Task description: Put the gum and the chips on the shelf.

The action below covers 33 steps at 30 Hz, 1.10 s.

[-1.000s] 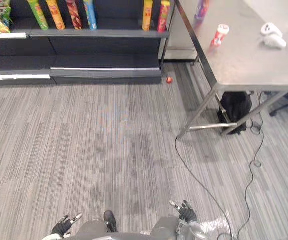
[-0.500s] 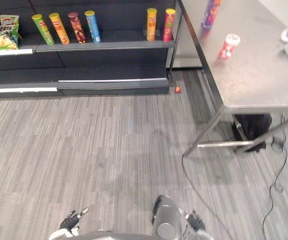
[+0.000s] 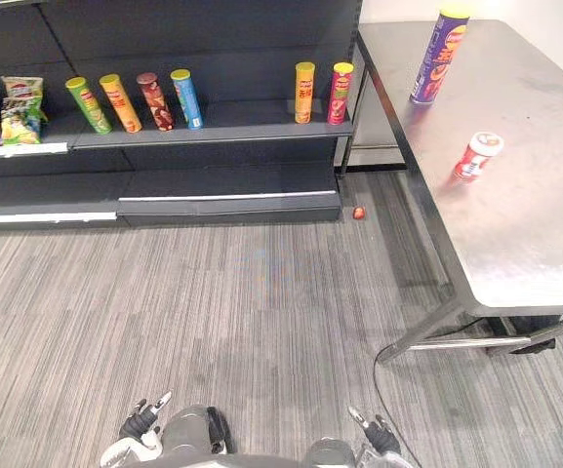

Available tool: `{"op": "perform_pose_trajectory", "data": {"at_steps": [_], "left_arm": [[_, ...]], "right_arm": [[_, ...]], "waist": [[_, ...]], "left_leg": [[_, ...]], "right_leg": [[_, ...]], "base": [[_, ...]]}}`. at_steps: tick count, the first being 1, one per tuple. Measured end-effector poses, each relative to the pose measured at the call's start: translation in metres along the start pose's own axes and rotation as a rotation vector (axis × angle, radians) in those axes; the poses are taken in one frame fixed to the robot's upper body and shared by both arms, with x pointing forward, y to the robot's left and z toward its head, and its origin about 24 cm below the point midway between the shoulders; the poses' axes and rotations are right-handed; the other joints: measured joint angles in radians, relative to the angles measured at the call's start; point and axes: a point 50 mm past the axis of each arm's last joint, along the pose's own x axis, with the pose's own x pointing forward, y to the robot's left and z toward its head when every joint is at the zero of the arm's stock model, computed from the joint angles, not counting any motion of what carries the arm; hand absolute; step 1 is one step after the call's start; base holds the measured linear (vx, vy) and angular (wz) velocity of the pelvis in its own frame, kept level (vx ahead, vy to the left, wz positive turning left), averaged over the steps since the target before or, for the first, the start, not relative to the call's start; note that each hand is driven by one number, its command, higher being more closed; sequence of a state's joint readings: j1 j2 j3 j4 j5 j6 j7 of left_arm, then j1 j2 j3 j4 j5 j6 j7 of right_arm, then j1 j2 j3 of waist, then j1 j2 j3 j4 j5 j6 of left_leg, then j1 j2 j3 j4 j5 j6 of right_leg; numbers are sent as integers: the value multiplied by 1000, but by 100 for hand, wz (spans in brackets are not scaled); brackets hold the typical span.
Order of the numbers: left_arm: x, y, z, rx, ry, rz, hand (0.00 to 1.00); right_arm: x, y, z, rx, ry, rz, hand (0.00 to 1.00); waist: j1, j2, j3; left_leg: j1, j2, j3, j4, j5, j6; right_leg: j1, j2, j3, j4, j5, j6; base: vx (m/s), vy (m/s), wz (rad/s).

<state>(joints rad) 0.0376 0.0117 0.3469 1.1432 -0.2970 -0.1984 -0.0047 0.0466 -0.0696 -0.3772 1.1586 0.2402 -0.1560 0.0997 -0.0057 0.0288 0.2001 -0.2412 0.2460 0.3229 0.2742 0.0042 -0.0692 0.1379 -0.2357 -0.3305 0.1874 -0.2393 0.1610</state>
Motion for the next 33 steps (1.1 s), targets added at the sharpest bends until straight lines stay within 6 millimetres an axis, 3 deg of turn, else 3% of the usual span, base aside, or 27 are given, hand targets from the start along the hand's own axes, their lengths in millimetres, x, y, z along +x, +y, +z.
{"op": "perform_pose_trajectory", "data": {"at_steps": [1,2,3,4,6,8,9,10,11,13,14,15,16,18,19,21,22,23,24,25,26,28,29,31,32,33], "left_arm": [[2,0,7,5,-25,0,0],[2,-1,11,12,-44,-5,0],[3,4,14,23,-50,3,0],[3,8,14,20,-42,14,0],[3,16,12,31,-28,31,0],[3,21,14,85,-22,29,0],[3,23,14,103,-19,28,0],[2,23,12,117,-10,25,0],[1,25,7,148,14,23,0],[1,23,5,190,29,7,0],[1,23,4,206,32,1,0],[0,23,2,213,38,-4,0],[-1,25,1,227,44,-1,0],[-1,24,0,231,50,-5,0],[-1,23,0,229,51,-8,0],[-1,19,-2,216,55,-16,0],[0,18,-2,213,55,-17,0],[-1,16,-8,209,75,-17,0],[-3,6,-16,208,98,-46,0],[-3,-2,-18,205,102,-71,0],[-3,-6,-18,192,98,-78,0],[-3,-6,-18,166,97,-73,0],[-3,-5,-17,164,93,-69,0],[-2,1,-12,169,76,-57,0],[-1,3,-9,176,68,-51,0],[0,4,-5,170,56,-49,0]], "right_arm": [[0,9,-3,-19,4,24,0],[0,14,-3,-34,2,42,0],[0,22,-7,-35,16,63,0],[0,25,-9,-26,20,67,0],[-1,24,-14,-22,39,59,0],[-2,22,-17,-17,55,51,0],[-2,20,-18,-7,57,43,0],[-2,18,-18,-4,57,35,0],[-1,15,-13,-3,40,31,0],[0,12,-9,-12,32,24,0],[0,9,-7,-15,23,18,0],[0,7,-4,-12,9,12,0],[2,7,1,-14,-9,13,0],[2,5,4,-20,-18,10,0],[2,5,5,-20,-18,12,0],[2,4,3,-10,-8,6,0],[0,0,-3,-10,15,-4,0],[-1,-6,-3,-5,22,-21,0],[-1,-17,1,-28,17,-48,0],[0,-20,6,-32,7,-55,0],[0,-20,8,-26,3,-57,0],[1,-17,6,-27,13,-50,0],[1,-17,6,-27,15,-48,0],[0,-10,0,-54,34,-23,0],[0,-9,-3,-71,48,-15,0],[-2,-16,-6,-95,61,-25,0]], "waist": [[-7,-29,-18],[-9,-39,-18],[10,-61,-18],[17,-67,-21],[11,-82,-37],[7,-95,-50],[7,-94,-52],[9,-87,-56],[3,-82,-57],[-11,-78,-55],[-15,-73,-48],[-17,-75,-49],[-23,-71,-47],[-23,-56,-43],[-23,-52,-41],[-24,-49,-39],[-23,-52,-39],[-24,-29,-30],[-22,18,-33],[-24,39,-30],[-21,43,-27],[-20,25,-21],[-20,23,-25],[-20,-15,-35],[-23,-23,-38],[-23,-5,-36]], "left_leg": [[3,-34,26,-12,-23,6],[-2,-34,30,-4,-38,1],[-4,-30,46,31,-78,0],[-3,-19,52,72,-102,-2],[12,-31,48,120,-117,0],[38,-53,49,113,-121,6],[49,-58,50,103,-122,6],[90,-67,57,58,-123,5],[165,-87,81,-26,-130,9],[229,-102,94,-81,-159,11],[285,-118,111,-116,-161,14],[324,-123,135,-136,-165,17],[367,-120,157,-155,-174,18],[404,-100,182,-179,-183,8],[412,-90,195,-184,-189,3],[426,-81,212,-187,-204,-14],[439,-84,214,-193,-210,-38],[464,-69,212,-214,-207,-60],[472,-59,215,-263,-173,-68],[477,-56,217,-296,-149,-82],[489,-55,218,-309,-140,-93],[532,-54,215,-323,-109,-116],[540,-53,213,-314,-101,-120],[484,-32,190,-156,-103,-128],[391,22,141,56,-105,-130],[305,89,91,275,-77,-120]], "right_leg": [[6,-19,7,-21,12,4],[1,-7,8,-32,30,-15],[8,5,-1,-64,75,-49],[22,9,18,-95,122,-32],[44,-3,56,-116,186,-40],[30,-31,71,-77,211,-43],[9,-39,83,-35,213,-43],[-67,-57,124,105,217,-44],[-164,-94,156,309,254,-15],[-213,-122,159,433,305,-5],[-247,-160,159,527,360,-16],[-279,-185,150,608,359,-30],[-325,-193,99,702,250,-56],[-381,-163,-25,716,86,-99],[-405,-143,-90,654,60,-112],[-426,-103,-177,428,71,-112],[-420,-77,-195,210,138,-108],[-391,-40,-210,160,209,-152],[-376,3,-229,126,215,-149],[-401,6,-229,159,180,-159],[-412,5,-226,186,158,-160],[-409,-4,-210,271,65,-145],[-402,-5,-208,279,52,-144],[-385,-15,-208,274,29,-145],[-346,-4,-216,227,33,-139],[-301,20,-221,187,37,-134]], "base": [[412,332,-24],[408,205,-21],[240,89,-43],[291,154,-47],[294,194,-30],[244,119,-26],[202,91,-39],[213,112,-52],[218,115,-49],[207,97,-23],[148,43,-33],[179,19,-54],[135,-6,-53],[141,-55,-45],[165,-136,-38],[173,-168,-21],[188,-170,-5],[328,-181,-15],[303,-133,-14],[283,-115,-17],[170,-121,-7],[145,-144,-7],[144,-145,-2],[127,-138,6],[126,-129,9],[163,-101,-6]]}}
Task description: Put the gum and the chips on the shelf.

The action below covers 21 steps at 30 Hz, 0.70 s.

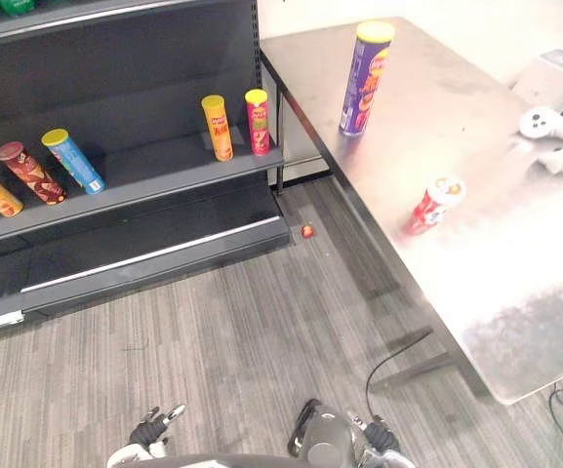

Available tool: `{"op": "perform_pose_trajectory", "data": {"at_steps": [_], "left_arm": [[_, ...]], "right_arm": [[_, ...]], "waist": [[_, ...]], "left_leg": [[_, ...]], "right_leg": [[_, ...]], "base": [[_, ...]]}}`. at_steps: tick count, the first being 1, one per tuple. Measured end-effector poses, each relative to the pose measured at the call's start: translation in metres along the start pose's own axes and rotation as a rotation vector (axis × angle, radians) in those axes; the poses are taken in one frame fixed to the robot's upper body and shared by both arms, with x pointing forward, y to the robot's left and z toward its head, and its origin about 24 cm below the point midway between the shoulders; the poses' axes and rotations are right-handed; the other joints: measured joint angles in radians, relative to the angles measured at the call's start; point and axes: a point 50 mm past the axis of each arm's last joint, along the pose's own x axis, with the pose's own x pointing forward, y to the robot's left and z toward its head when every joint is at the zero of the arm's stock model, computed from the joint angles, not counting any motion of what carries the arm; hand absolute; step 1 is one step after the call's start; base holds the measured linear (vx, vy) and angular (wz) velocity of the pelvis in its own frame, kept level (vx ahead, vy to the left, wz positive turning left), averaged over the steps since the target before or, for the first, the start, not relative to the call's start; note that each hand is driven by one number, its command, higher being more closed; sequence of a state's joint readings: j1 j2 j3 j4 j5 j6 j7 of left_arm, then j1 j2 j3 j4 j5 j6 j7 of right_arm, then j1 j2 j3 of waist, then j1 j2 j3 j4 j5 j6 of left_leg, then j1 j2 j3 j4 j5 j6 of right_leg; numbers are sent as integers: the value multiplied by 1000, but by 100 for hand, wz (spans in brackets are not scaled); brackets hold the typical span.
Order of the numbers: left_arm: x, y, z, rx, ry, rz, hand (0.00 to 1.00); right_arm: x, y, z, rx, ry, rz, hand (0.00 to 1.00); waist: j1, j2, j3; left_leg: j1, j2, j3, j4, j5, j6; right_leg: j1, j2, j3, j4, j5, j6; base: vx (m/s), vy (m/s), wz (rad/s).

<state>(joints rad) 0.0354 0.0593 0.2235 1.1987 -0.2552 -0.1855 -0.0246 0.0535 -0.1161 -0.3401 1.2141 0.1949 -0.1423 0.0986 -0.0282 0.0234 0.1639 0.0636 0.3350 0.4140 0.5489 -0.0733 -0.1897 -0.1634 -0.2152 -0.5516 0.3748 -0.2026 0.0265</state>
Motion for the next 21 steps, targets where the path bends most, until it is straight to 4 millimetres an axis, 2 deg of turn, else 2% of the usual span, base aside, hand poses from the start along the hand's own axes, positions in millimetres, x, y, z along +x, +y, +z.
{"op": "perform_pose_trajectory", "data": {"at_steps": [1,2,3,4,5,6,7,8,9,10,12,13,14,15,16,17,18,19,20,21], "left_arm": [[0,-1,1,-10,-9,-1,0],[-1,1,-1,-18,-4,5,0],[-2,-1,-4,-19,3,1,0],[-2,-1,-6,-26,7,2,0],[-2,-2,-6,-32,9,2,0],[-1,-5,-2,-38,2,-4,0],[0,-5,-2,-54,-1,-4,0],[-1,-4,-3,-59,-2,0,0],[-1,-2,-2,-70,-12,6,0],[-1,-1,-2,-79,-14,12,0],[-2,1,-4,-86,-11,22,0],[-2,1,-4,-90,-11,25,0],[-2,1,-5,-101,-10,28,0],[-3,1,-6,-115,-9,34,0],[-4,9,-7,-114,-10,54,0],[-3,14,-3,-104,-22,64,0],[-4,20,-1,-95,-25,77,0],[-3,24,1,-108,-28,87,0],[-3,26,0,-98,-22,92,0],[-3,30,1,-66,-16,93,0]], "right_arm": [[-1,-5,-2,-13,11,-11,0],[-2,-9,-5,-33,26,-16,0],[-3,-11,-7,-33,30,-20,0],[-3,-11,-6,-27,26,-23,0],[-2,-11,-5,-20,23,-27,0],[-3,-15,-6,4,23,-42,0],[-5,-19,-10,24,31,-59,0],[-6,-20,-11,34,33,-66,0],[-6,-19,-15,46,40,-66,0],[-5,-17,-12,56,30,-64,0],[-4,-12,-8,90,0,-57,0],[-4,-11,-7,90,-6,-56,0],[-5,-12,-10,89,-4,-59,0],[-7,-14,-13,91,4,-66,0],[-7,-7,-21,117,28,-57,0],[-8,-1,-29,145,50,-49,0],[-10,2,-37,173,75,-52,0],[-13,-1,-44,200,93,-70,0],[-14,-1,-46,207,98,-74,0],[-13,-2,-45,229,93,-85,0]], "waist": [[6,17,1],[5,29,-1],[4,24,1],[5,34,-8],[4,37,-7],[2,37,-4],[5,32,-2],[7,29,0],[8,28,-1],[9,27,-1],[8,21,-1],[6,19,-2],[3,18,-2],[6,13,-6],[-4,-13,-23],[-9,-39,-28],[-4,-52,-27],[2,-72,-40],[-6,-80,-48],[-12,-84,-56]], "left_leg": [[-37,40,-25,106,46,6],[-44,59,-48,181,120,18],[-56,69,-57,218,170,12],[-102,74,-80,305,194,-1],[-131,73,-80,343,122,-1],[-173,52,-66,378,9,7],[-200,19,-57,355,-69,27],[-206,2,-55,320,-96,38],[-215,-22,-56,208,-120,49],[-221,-38,-69,92,-120,49],[-217,-77,-148,-248,-80,69],[-215,-84,-175,-310,-58,69],[-211,-92,-239,-392,-16,61],[-200,-111,-257,-372,48,37],[-192,-151,-228,-332,-7,34],[-194,-154,-215,-293,-52,34],[-196,-177,-232,-249,-104,33],[-199,-195,-219,-204,-144,56],[-196,-197,-197,-191,-152,66],[-179,-199,-165,-183,-163,76]], "right_leg": [[32,19,3,-8,-2,-3],[64,42,24,-13,-9,-15],[77,50,40,-31,-10,-17],[89,63,72,-64,-6,-23],[92,62,88,-73,-5,-24],[109,63,131,-94,-4,-26],[139,62,170,-117,-3,-25],[156,61,190,-127,-3,-25],[178,61,235,-139,-4,-21],[187,57,267,-143,-4,-12],[187,36,380,-137,-19,49],[187,27,410,-132,-28,65],[186,14,468,-121,-46,98],[187,-2,514,-118,-54,119],[194,-34,569,-142,-47,126],[185,-26,575,-137,-29,124],[172,-20,582,-133,-8,112],[167,-28,620,-153,22,119],[166,-34,636,-167,39,120],[152,-37,664,-189,95,111]], "base": [[228,-52,-37],[217,-37,-47],[267,-10,-66],[214,17,-60],[263,70,-68],[252,93,-57],[248,97,-58],[328,169,-82],[294,176,-98],[359,277,-146],[289,337,-152],[287,418,-136],[301,470,-128],[402,570,-148],[353,431,-120],[347,305,-106],[290,231,-110],[280,260,-97],[274,314,-108],[226,262,-88]]}}
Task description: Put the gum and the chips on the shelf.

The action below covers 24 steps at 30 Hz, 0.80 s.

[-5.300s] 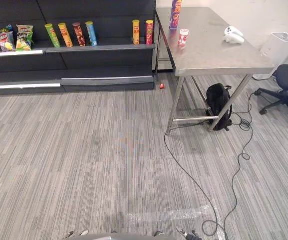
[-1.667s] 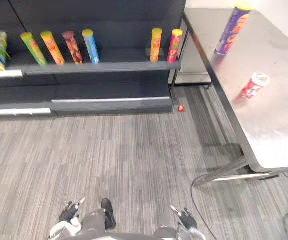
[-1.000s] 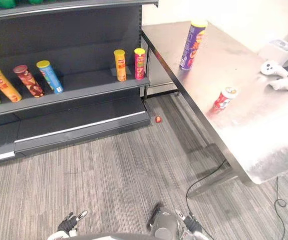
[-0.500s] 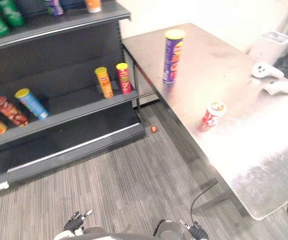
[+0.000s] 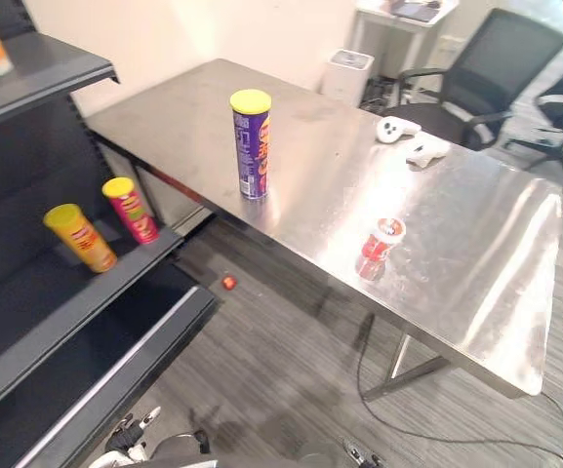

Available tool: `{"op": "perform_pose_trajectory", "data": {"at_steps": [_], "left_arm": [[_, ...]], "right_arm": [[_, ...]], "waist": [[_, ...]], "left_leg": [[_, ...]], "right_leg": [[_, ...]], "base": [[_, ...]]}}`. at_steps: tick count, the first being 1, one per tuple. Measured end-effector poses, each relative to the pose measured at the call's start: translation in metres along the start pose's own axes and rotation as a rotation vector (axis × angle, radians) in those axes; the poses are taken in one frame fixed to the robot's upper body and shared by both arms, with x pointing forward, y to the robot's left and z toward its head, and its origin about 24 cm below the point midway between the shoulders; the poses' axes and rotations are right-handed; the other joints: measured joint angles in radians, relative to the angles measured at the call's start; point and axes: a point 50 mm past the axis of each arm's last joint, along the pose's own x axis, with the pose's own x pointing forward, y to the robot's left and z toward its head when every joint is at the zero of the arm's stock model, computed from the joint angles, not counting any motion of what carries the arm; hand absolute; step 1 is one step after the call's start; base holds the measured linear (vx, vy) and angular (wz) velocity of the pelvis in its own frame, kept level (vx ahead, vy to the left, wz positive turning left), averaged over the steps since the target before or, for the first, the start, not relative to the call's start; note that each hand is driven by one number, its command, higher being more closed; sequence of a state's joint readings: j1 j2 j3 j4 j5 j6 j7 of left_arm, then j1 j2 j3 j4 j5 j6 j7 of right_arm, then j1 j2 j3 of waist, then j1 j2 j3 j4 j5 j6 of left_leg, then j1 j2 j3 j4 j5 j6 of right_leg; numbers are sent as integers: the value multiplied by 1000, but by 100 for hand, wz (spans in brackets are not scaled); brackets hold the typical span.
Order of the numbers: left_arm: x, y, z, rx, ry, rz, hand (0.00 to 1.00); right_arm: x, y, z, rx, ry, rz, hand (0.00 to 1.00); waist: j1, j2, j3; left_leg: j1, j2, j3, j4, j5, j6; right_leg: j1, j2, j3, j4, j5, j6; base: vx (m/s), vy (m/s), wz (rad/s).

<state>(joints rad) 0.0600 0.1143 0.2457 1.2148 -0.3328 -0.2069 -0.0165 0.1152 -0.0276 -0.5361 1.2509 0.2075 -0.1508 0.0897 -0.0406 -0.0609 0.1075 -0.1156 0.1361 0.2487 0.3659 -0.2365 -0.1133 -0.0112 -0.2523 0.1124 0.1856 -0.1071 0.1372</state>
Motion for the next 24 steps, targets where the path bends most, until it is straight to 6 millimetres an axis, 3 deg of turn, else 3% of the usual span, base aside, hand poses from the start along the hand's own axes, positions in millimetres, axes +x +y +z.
{"op": "perform_pose_trajectory", "data": {"at_steps": [1,2,3,4,5,6,7,9,11,12,13,15,19,24], "left_arm": [[0,-1,-1,18,5,-6,0],[-1,-1,-5,66,25,-18,0],[-1,-1,-6,74,27,-21,0],[-2,-4,-9,119,35,-40,0],[-3,-6,-11,147,43,-53,0],[-3,-8,-11,157,43,-61,0],[-2,-14,-11,164,41,-78,0],[-2,-16,-11,168,44,-86,0],[-2,-18,-11,183,46,-96,0],[-3,-27,-13,206,48,-131,0],[-4,-34,-17,220,57,-155,0],[-3,-31,-14,228,49,-147,0],[-2,-27,-9,211,29,-132,0],[-2,-28,-9,197,28,-127,0]], "right_arm": [[1,1,3,9,-8,-1,0],[2,1,11,-2,-34,-1,0],[2,0,12,-3,-38,-1,0],[3,-1,18,-14,-55,-6,0],[4,-2,22,-25,-59,-9,0],[4,-3,23,-32,-59,-15,0],[4,-5,25,-39,-58,-21,0],[4,-6,26,-68,-60,-20,0],[4,-6,24,-77,-54,-33,0],[3,-10,23,-95,-47,-50,0],[3,-19,27,-115,-55,-70,0],[5,-8,29,-112,-63,-39,0],[5,0,25,-115,-53,-18,0],[6,3,29,-119,-64,-12,0]], "waist": [[0,1,-1],[15,28,-3],[15,34,-4],[13,58,-7],[11,71,-3],[7,77,-3],[-1,94,-4],[-7,99,-8],[-8,64,3],[-8,90,-4],[-7,100,0],[5,92,-7],[14,62,0],[15,60,3]], "left_leg": [[9,1,13,1,1,1],[69,17,91,-14,2,3],[79,20,106,-15,2,3],[110,22,157,-17,13,22],[139,13,189,-35,27,46],[161,2,206,-54,31,52],[201,-21,240,-95,32,56],[221,-44,294,-111,30,57],[150,-47,282,10,-10,58],[157,-63,259,-208,22,80],[161,-45,266,-293,93,76],[181,-66,291,-318,95,74],[207,-78,294,-343,94,74],[210,-73,289,-347,96,70]], "right_leg": [[-13,2,13,-6,36,-6],[-63,15,-6,7,144,-51],[-74,15,-26,12,160,-59],[-110,4,-167,49,205,-119],[-140,-30,-360,127,184,-151],[-147,-52,-479,166,158,-179],[-145,-85,-693,207,120,-194],[-140,-102,-844,184,115,-202],[-115,-123,-857,92,132,-185],[-96,-102,-842,33,164,-140],[-92,-71,-821,0,175,-106],[-85,-71,-785,-44,189,-79],[-62,-53,-765,-96,199,-65],[-32,-26,-766,-162,219,-36]], "base": [[286,326,-200],[202,248,-176],[204,280,-223],[118,182,-166],[91,156,-172],[110,128,-146],[102,107,-105],[114,111,-125],[18,35,-80],[-83,-6,-37],[-70,0,-40],[-25,35,-36],[4,7,-7],[25,-44,1]]}}
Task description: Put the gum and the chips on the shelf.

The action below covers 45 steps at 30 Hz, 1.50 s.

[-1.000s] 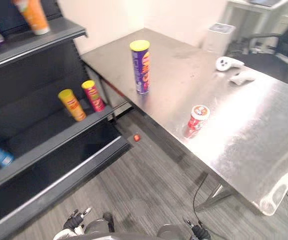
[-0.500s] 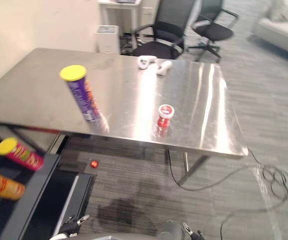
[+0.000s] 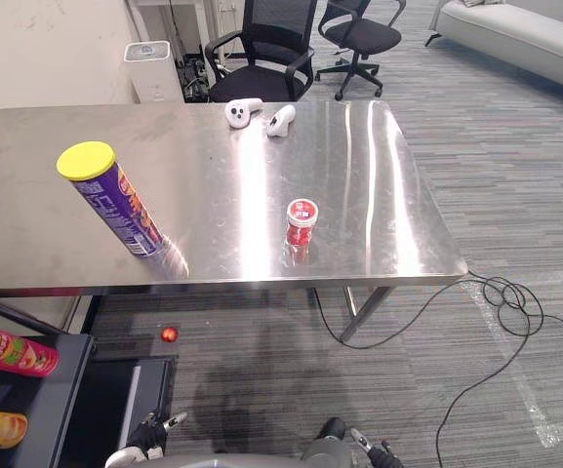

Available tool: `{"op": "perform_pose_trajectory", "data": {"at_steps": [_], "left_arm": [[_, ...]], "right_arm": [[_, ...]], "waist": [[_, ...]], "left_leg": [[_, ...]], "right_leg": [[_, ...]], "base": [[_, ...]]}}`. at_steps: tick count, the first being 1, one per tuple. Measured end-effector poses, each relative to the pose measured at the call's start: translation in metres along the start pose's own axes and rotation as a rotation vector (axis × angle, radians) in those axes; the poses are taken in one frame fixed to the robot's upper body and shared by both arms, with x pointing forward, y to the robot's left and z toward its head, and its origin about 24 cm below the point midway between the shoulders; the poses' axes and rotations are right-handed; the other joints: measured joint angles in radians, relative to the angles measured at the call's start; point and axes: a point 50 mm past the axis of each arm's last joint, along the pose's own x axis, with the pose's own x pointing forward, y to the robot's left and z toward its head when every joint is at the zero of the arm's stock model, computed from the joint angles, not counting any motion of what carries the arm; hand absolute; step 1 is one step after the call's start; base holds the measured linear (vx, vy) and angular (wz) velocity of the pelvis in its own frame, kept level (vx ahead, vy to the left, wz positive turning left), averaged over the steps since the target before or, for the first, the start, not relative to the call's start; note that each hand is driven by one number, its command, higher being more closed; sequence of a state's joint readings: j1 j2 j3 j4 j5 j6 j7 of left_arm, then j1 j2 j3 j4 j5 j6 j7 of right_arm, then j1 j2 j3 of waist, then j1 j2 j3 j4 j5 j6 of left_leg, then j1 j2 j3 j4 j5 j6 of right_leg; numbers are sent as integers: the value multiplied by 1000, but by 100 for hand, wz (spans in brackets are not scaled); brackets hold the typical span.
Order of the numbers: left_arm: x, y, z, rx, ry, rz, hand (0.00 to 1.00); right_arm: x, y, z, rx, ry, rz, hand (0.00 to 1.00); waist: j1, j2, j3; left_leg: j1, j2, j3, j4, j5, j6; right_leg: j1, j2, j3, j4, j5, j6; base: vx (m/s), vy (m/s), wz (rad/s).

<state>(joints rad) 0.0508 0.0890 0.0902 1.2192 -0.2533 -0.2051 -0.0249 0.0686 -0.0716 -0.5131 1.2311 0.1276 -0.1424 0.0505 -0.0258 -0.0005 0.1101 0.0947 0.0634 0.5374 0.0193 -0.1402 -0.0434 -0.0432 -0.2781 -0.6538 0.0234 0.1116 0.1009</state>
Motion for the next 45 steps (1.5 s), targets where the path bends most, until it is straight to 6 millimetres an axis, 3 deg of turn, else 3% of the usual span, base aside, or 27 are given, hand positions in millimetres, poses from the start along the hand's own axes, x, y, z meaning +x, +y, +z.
{"op": "perform_pose_trajectory", "data": {"at_steps": [11,14,17,20,24,27,32,34,35,37,40,45], "left_arm": [[-1,4,-2,-54,3,32,0],[-1,7,-3,-68,2,44,0],[-2,9,-4,-72,6,53,0],[-2,13,-3,-66,6,65,0],[-4,21,-7,-68,15,83,0],[-6,26,-11,-62,26,93,0],[-11,30,-22,-57,57,108,0],[-11,30,-24,-58,63,112,0],[-11,30,-24,-58,63,113,0],[-11,28,-23,-59,54,109,0],[-11,22,-22,-62,40,99,0],[-11,20,-21,-62,28,93,0]], "right_arm": [[1,1,2,14,-8,-3,0],[1,-5,3,100,-15,-36,0],[0,-16,5,216,-29,-99,0],[0,-44,17,412,-60,-211,0],[-8,-97,52,668,-190,-390,0],[-10,-111,83,707,-273,-429,0],[-14,-108,138,586,-428,-425,0],[-30,-106,183,445,-612,-439,0],[-32,-106,187,431,-633,-441,0],[-56,-104,222,337,-818,-463,0],[-77,-94,245,256,-971,-486,0],[-100,-64,255,121,-1120,-446,0]], "waist": [[3,-2,3],[4,-2,4],[5,-2,3],[1,-2,3],[-2,-4,1],[-6,-8,-7],[-28,-10,-41],[-30,-3,-58],[-30,-4,-59],[-29,4,-67],[-26,7,-73],[-25,5,-72]], "left_leg": [[33,-1,-23,-26,4,-8],[49,-2,-28,-29,4,-8],[49,-4,-32,-29,4,-8],[49,-6,-36,-32,3,-7],[49,-6,-49,-36,3,-7],[49,-5,-49,-36,3,-7],[51,-3,-35,-36,2,-9],[49,-1,-25,-37,1,-9],[49,-1,-25,-37,1,-9],[50,0,-24,-34,0,-11],[48,1,-24,-34,-1,-12],[48,0,-25,-33,-1,-14]], "right_leg": [[60,31,-11,-77,16,13],[80,33,-14,-87,19,18],[90,33,-17,-92,20,19],[94,32,-18,-94,20,19],[101,34,-19,-98,20,19],[100,38,-17,-99,20,19],[94,43,-1,-101,20,19],[82,44,14,-101,24,18],[82,44,14,-101,24,18],[80,44,21,-100,26,16],[69,44,27,-97,26,16],[63,43,32,-96,28,15]], "base": [[12,-11,1],[42,5,4],[29,25,4],[16,27,6],[9,24,8],[0,0,0],[-10,13,-8],[-10,22,-16],[-7,15,-7],[-13,12,-6],[-15,10,-6],[1,1,-3]]}}
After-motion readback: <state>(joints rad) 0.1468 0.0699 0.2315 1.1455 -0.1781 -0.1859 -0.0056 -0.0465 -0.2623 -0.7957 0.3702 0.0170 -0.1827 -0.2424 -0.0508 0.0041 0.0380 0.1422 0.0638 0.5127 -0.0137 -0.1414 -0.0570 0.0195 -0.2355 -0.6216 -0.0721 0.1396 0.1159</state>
